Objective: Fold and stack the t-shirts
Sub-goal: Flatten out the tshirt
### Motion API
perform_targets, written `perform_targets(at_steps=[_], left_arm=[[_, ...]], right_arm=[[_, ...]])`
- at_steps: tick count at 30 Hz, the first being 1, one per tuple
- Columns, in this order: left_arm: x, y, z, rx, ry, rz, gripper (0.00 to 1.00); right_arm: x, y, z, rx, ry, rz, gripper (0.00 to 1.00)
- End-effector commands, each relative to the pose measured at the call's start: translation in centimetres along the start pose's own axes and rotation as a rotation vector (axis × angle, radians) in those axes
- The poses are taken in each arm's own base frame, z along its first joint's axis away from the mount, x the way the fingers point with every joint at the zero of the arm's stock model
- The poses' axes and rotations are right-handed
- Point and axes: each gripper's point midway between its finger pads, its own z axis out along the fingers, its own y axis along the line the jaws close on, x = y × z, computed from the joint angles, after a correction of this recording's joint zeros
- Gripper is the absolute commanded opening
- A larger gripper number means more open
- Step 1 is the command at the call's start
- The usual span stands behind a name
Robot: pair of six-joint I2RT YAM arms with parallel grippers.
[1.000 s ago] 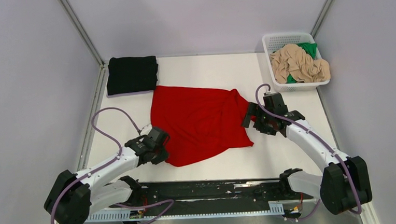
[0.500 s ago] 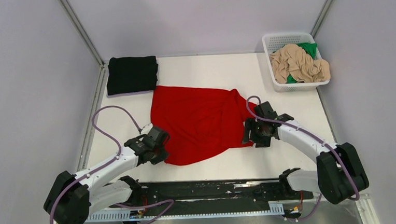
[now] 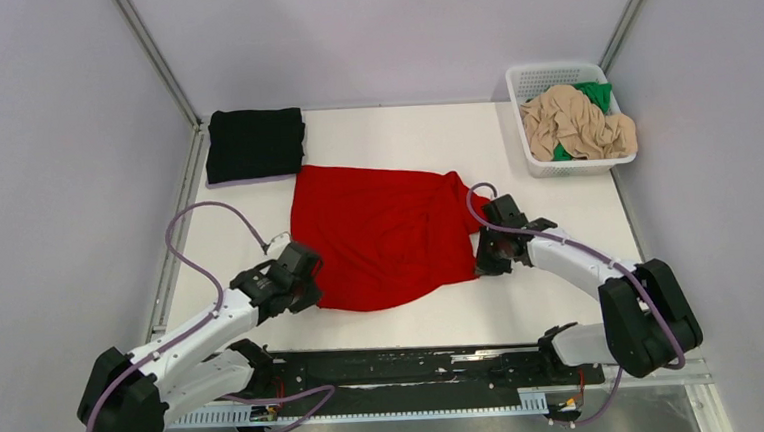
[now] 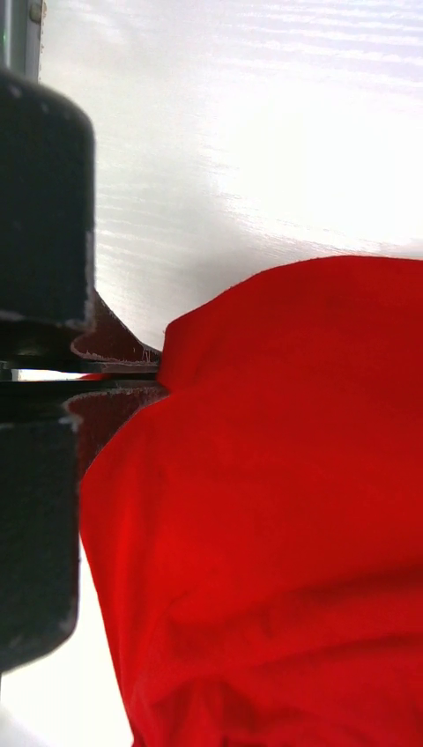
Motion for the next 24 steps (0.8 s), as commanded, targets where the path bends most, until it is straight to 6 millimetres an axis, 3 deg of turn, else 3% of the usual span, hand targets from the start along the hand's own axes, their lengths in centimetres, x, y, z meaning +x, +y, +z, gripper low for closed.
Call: perform_targets(at_steps=[1, 6, 12, 17, 20, 24], left_arm=[[-4.5, -2.7, -2.5, 0.084, -0.17, -0.03, 0.0], [-9.9, -3.3, -5.5, 0.06, -0.374, -0.018, 0.0], [-15.9, -5.4, -8.8, 0.097, -0.54, -0.009, 0.0], [-21.3, -6.4, -12.0, 0.12, -0.646, -0.02, 0.0], [-24.0, -7.6, -14.5, 0.157, -0.734, 0.0, 0.0], [-27.3, -10.3, -19.9, 0.256, -0.855, 0.046, 0.0]], right_arm=[[-4.3, 3.5, -3.5, -0.134, -0.182, -0.046, 0.0], [-9.3, 5.0, -9.4, -0.223, -0.403, -0.054, 0.0], [-16.2, 1.3, -13.9, -0.196, -0.589, 0.095, 0.0], [-20.7, -1.6, -17.8, -0.176, -0.709, 0.181, 0.0], [-22.1, -1.2, -20.2, -0.23, -0.752, 0.178, 0.0], [-23.3, 1.7, -25.4, -0.347, -0.837, 0.083, 0.0]])
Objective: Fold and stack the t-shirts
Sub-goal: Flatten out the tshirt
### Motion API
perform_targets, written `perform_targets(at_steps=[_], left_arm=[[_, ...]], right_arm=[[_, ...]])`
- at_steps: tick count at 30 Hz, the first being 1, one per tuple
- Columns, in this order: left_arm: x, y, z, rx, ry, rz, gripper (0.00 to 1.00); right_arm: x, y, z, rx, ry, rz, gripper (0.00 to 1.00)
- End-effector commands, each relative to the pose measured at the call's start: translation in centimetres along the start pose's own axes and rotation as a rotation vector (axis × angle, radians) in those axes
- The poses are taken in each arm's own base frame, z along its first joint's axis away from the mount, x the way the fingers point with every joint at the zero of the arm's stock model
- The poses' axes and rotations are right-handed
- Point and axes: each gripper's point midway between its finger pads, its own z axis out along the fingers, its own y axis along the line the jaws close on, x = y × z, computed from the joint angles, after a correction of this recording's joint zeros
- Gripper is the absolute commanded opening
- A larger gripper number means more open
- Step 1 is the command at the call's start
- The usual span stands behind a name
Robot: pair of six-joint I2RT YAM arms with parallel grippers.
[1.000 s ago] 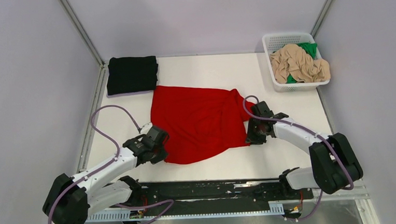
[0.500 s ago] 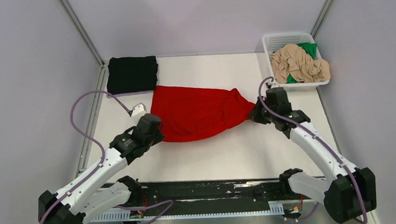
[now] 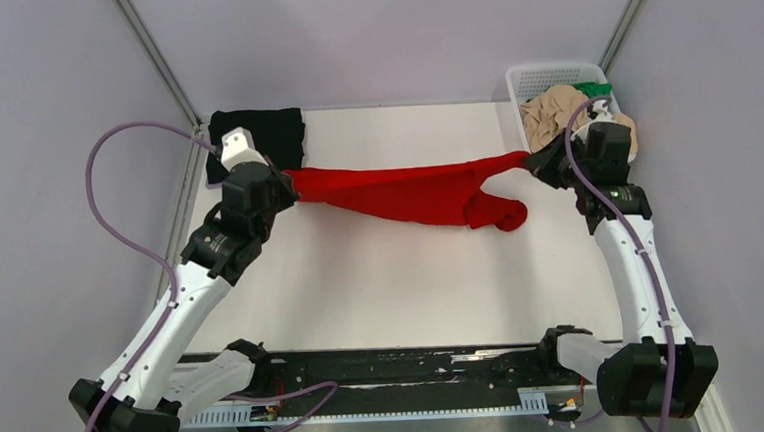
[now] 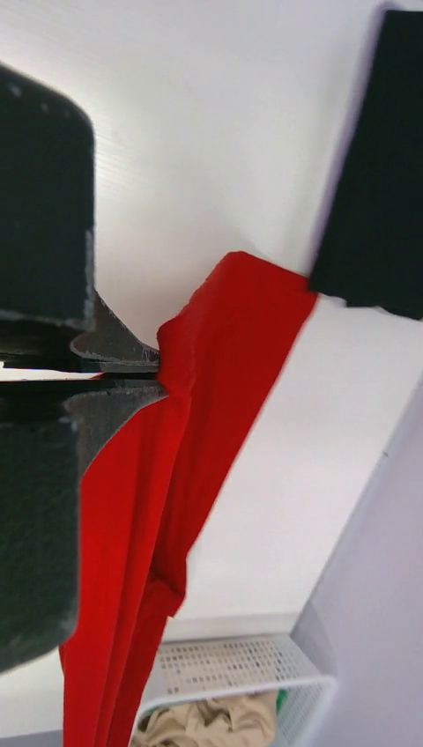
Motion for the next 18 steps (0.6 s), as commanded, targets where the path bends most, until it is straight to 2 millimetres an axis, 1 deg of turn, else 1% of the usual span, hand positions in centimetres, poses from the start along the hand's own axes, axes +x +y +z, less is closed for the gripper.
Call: perform_targets(at_steps=[1, 2, 3, 4, 5, 6, 7, 8, 9, 10, 11, 12, 13, 14, 15, 16, 17, 18], left_arm=[[-9.9, -3.7, -2.6, 0.107, -0.246, 0.044, 0.0], [-10.9, -4.3, -3.2, 0.132, -0.266, 0.064, 0.0], [-13.1, -5.7, -4.7, 0.189, -0.311, 0.048, 0.0], [-14.3, -6.3, -5.6, 0.215, -0.336, 0.053, 0.0], [-16.5, -7.6, -7.5, 0.282, -0.384, 0.039, 0.0], [-18.2, -8.4, -9.1, 0.324, -0.424, 0.036, 0.0], [-19.1, -9.4, -10.5, 0.387, -0.447, 0.037, 0.0], [-20.6, -10.4, -12.4, 0.453, -0.481, 0.045, 0.0], [-21.4, -10.8, -13.5, 0.481, -0.5, 0.049, 0.0], [-22.8, -11.6, -15.5, 0.533, -0.535, 0.058, 0.0], [-23.3, -11.8, -16.3, 0.552, -0.543, 0.065, 0.0], [-24.8, -12.4, -18.5, 0.602, -0.581, 0.071, 0.0], [-25.2, -12.6, -19.3, 0.621, -0.592, 0.077, 0.0], [-26.5, -13.1, -21.6, 0.674, -0.63, 0.085, 0.0], [-26.7, -13.3, -22.5, 0.694, -0.637, 0.099, 0.0], [-27.6, -13.6, -24.7, 0.747, -0.669, 0.106, 0.0], [-28.0, -13.6, -25.8, 0.765, -0.686, 0.112, 0.0], [-28.6, -13.8, -27.7, 0.81, -0.711, 0.12, 0.0]], right_arm=[[-6.9, 5.7, -4.3, -0.176, -0.185, -0.106, 0.0], [-7.9, 6.9, -5.6, -0.206, -0.222, -0.126, 0.0], [-9.0, 8.1, -7.2, -0.23, -0.27, -0.144, 0.0], [-10.2, 9.2, -8.9, -0.252, -0.324, -0.163, 0.0], [-11.2, 10.1, -10.7, -0.272, -0.38, -0.183, 0.0], [-12.4, 11.3, -12.9, -0.295, -0.445, -0.204, 0.0], [-13.3, 12.2, -15.1, -0.309, -0.509, -0.222, 0.0], [-14.0, 13.1, -17.2, -0.326, -0.56, -0.244, 0.0], [-14.6, 14.0, -19.3, -0.347, -0.61, -0.265, 0.0], [-15.0, 15.0, -21.5, -0.374, -0.656, -0.287, 0.0], [-15.1, 16.1, -23.6, -0.406, -0.693, -0.315, 0.0], [-15.3, 17.1, -25.9, -0.435, -0.735, -0.343, 0.0], [-15.3, 17.9, -28.0, -0.462, -0.772, -0.365, 0.0], [-15.4, 18.7, -30.0, -0.484, -0.807, -0.389, 0.0], [-15.4, 19.3, -31.7, -0.5, -0.836, -0.403, 0.0], [-15.5, 19.9, -33.6, -0.512, -0.869, -0.414, 0.0], [-15.6, 20.4, -35.3, -0.522, -0.902, -0.422, 0.0], [-15.5, 20.8, -36.8, -0.535, -0.929, -0.431, 0.0]])
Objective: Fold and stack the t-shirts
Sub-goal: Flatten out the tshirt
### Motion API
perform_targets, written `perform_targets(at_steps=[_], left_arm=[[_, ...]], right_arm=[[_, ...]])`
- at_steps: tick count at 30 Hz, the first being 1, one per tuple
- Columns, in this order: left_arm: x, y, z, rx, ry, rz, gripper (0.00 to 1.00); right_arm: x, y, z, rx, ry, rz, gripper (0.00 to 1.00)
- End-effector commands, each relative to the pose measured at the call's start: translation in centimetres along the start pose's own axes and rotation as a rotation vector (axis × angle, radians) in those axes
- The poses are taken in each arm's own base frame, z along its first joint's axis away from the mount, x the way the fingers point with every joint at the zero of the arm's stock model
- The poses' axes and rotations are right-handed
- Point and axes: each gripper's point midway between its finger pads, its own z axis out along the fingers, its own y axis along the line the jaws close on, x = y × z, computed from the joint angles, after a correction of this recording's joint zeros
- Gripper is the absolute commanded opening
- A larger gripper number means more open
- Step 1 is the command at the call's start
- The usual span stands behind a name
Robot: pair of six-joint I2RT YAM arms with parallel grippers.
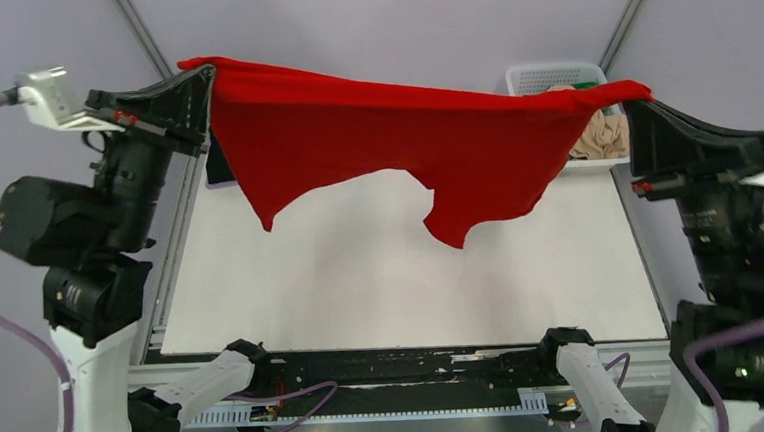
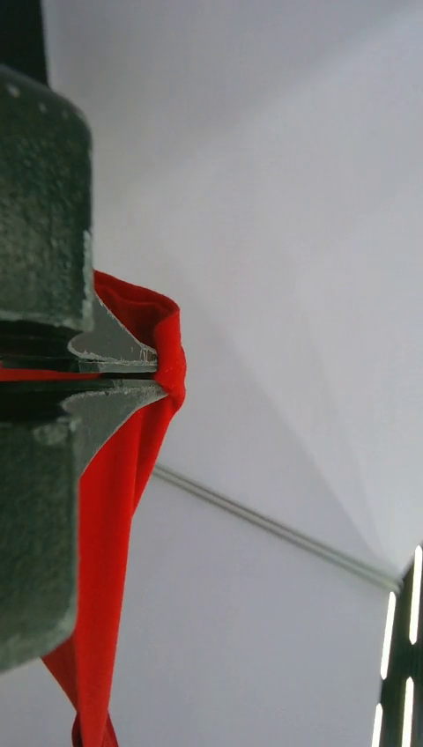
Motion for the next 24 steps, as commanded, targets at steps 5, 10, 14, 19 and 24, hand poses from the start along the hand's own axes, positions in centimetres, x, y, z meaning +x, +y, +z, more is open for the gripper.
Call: perform_targets(at_steps=[5, 10, 14, 19, 24], left_arm=[[-9.0, -5.9, -5.3, 0.263, -0.165, 0.078, 0.0], [-7.5, -4.9, -4.8, 0.219, -0.134, 0.073, 0.0], [-3.9, -1.9, -2.4, 0.092, -0.081, 0.074, 0.0], [5.0, 5.8, 1.1, -0.223, 0.051, 0.129, 0.0], [17.2, 15.9, 2.6, -0.608, 0.207, 0.234, 0.0]], right_arm=[[-8.8, 6.0, -4.6, -0.105, -0.209, -0.156, 0.0], [-7.9, 4.6, -3.9, -0.059, -0.191, -0.17, 0.0], [-5.2, 1.6, -1.6, 0.005, -0.134, -0.171, 0.0], [1.8, -3.1, 2.6, 0.046, 0.038, -0.126, 0.0], [14.1, -10.6, 6.4, 0.171, 0.278, 0.037, 0.01]])
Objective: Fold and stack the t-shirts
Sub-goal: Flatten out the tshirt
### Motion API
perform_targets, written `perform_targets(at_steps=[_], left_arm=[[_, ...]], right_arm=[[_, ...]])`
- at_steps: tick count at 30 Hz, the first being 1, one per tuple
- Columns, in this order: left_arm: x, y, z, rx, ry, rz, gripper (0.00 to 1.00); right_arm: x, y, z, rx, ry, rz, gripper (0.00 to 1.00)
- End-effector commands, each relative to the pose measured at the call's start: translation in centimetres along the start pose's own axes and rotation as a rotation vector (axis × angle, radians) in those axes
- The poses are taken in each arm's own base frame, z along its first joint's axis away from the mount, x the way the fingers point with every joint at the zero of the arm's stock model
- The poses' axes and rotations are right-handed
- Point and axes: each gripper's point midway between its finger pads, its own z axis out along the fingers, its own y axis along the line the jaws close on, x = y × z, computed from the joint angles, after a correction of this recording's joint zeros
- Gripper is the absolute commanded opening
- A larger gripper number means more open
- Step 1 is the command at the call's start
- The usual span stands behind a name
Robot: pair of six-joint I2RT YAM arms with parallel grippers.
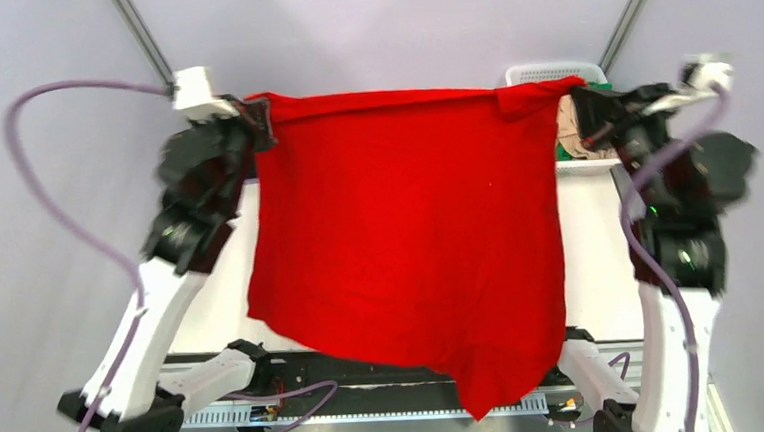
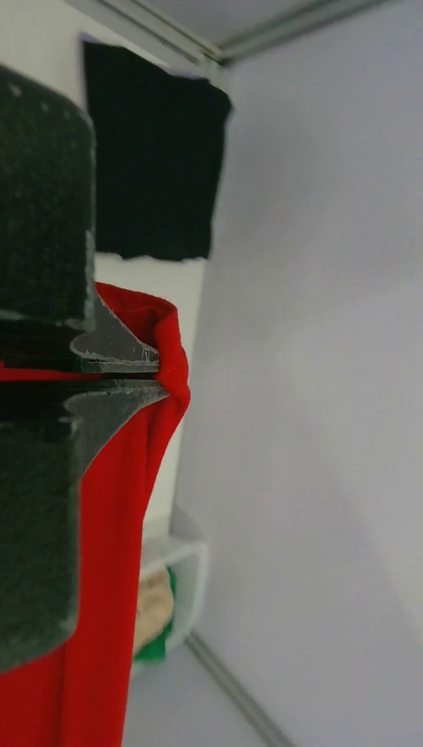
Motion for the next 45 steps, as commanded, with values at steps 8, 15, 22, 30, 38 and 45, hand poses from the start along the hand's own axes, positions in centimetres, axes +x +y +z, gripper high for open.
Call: perform_targets(at_steps=[8, 15, 22, 30, 38, 45], left_arm=[[30.3, 18.4, 12.2, -0.552, 0.5, 0.122, 0.11], [34.1, 18.3, 18.5, -0.499, 0.557, 0.129, 0.98], [32.2, 14.5, 16.2, -0.362, 0.636, 0.046, 1.0], [37.3, 6.5, 3.7, -0.054, 0.903, -0.154, 1.0], [44.7, 5.3, -4.2, -0.009, 1.11, -0.25, 1.0], [47.9, 8.6, -4.6, -0.128, 1.162, -0.296, 1.0]], right_arm=[[28.6, -15.6, 12.3, 0.312, 0.517, 0.326, 0.0], [38.4, -17.6, 18.5, 0.308, 0.739, 0.244, 0.59], [38.1, -15.5, 14.8, 0.387, 0.778, 0.228, 1.0], [43.2, -10.3, -2.0, 0.513, 1.021, 0.494, 1.0], [48.6, -9.5, -11.9, 0.651, 1.23, 0.562, 1.0], [52.1, -11.9, -9.5, 0.697, 1.284, 0.504, 1.0]])
